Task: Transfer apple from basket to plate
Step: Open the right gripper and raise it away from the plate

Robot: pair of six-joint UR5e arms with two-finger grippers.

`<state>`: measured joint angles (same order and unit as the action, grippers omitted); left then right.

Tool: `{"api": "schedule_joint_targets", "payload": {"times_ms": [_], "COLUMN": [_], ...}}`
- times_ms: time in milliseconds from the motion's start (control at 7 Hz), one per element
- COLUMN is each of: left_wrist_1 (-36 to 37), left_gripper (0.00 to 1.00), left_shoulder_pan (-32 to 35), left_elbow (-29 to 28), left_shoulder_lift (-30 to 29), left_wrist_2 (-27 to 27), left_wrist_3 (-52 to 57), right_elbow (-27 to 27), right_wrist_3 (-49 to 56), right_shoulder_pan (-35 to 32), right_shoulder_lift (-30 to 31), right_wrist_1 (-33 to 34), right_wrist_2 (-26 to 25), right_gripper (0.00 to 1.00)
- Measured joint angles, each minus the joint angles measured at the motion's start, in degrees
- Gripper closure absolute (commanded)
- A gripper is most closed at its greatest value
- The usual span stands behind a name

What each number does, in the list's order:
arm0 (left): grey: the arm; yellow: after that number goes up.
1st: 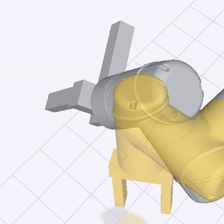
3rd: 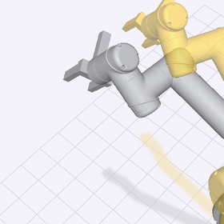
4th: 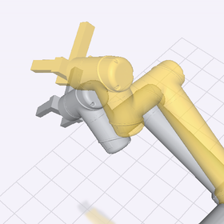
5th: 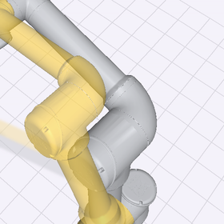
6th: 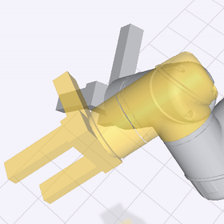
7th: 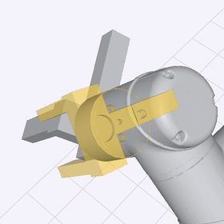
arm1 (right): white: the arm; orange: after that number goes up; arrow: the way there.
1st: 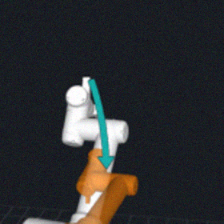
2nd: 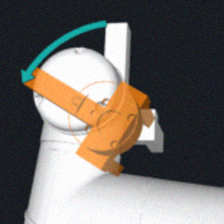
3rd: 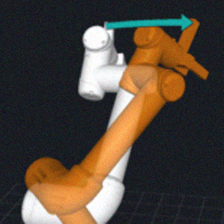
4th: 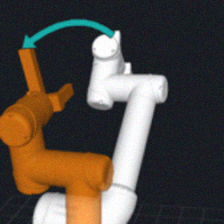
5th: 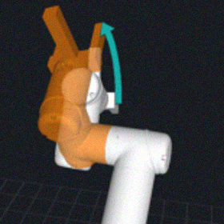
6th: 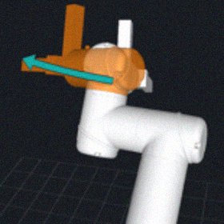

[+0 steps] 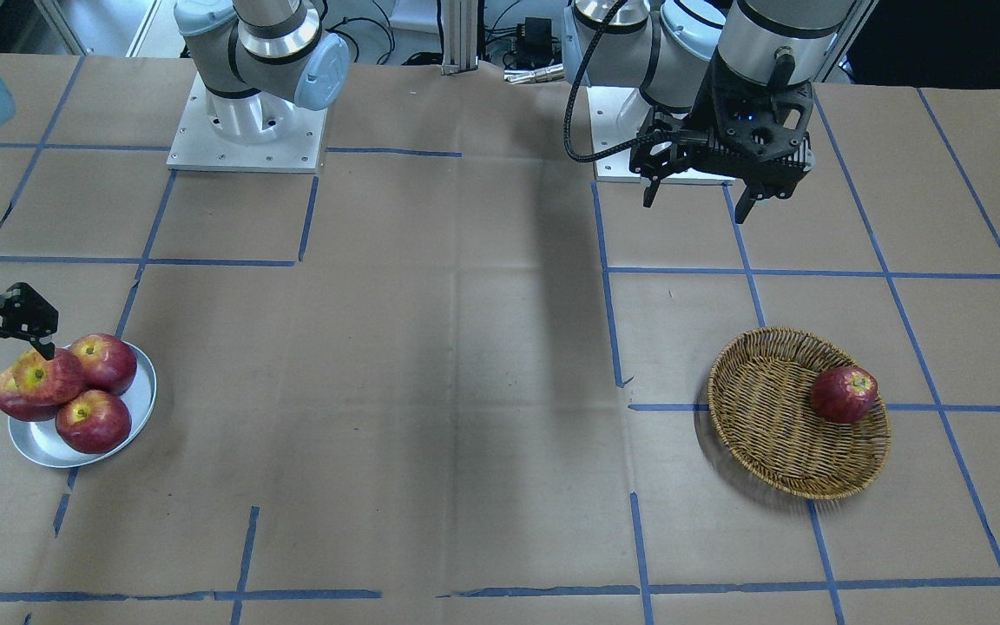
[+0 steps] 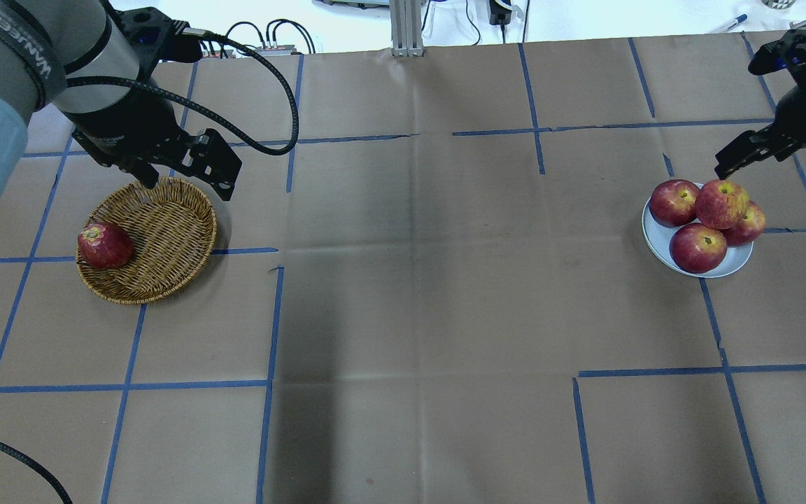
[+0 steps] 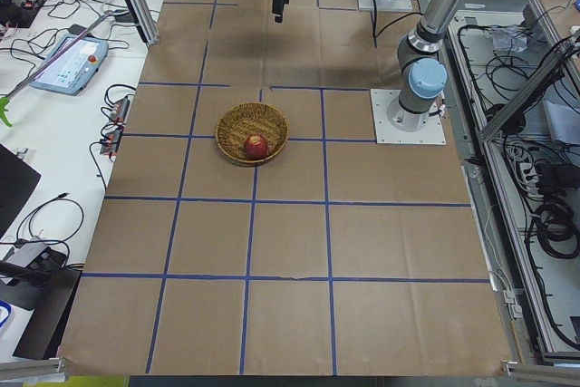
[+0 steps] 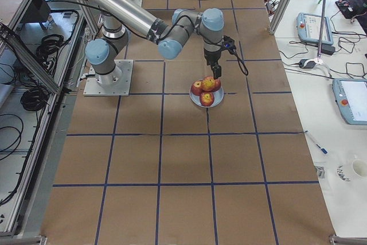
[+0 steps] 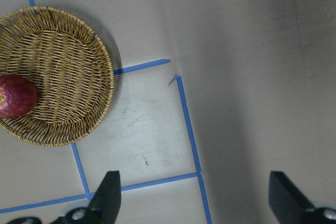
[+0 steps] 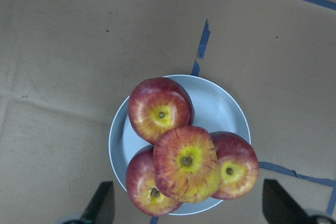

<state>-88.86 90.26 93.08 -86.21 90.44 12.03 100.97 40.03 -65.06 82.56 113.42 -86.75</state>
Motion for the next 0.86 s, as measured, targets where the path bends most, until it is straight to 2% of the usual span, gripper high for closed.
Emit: {"api": "schedule_joint_targets", "payload": {"times_ms": [429, 857], "left_wrist_1": [0.00, -0.02], "left_gripper": [0.01, 0.01], "left_shoulder_pan": [0.00, 0.00], "left_elbow": [-0.08, -0.09], "left_shoulder_lift": [0.00, -0.01], "left_wrist_2": [0.04, 0.15], "left_wrist_3": [-0.01, 0.03], "right_elbow": [-3.64, -10.16], "right_wrist_3": [-12.53, -34.26], "right_shoulder_pan": [-6.58, -19.29], "right_shoulder_lift": [5.00, 7.33], "right_wrist_1": [-11.09, -21.90], "right_wrist_2": [-0.46, -1.62], "right_gripper": [0.00, 0.00]}}
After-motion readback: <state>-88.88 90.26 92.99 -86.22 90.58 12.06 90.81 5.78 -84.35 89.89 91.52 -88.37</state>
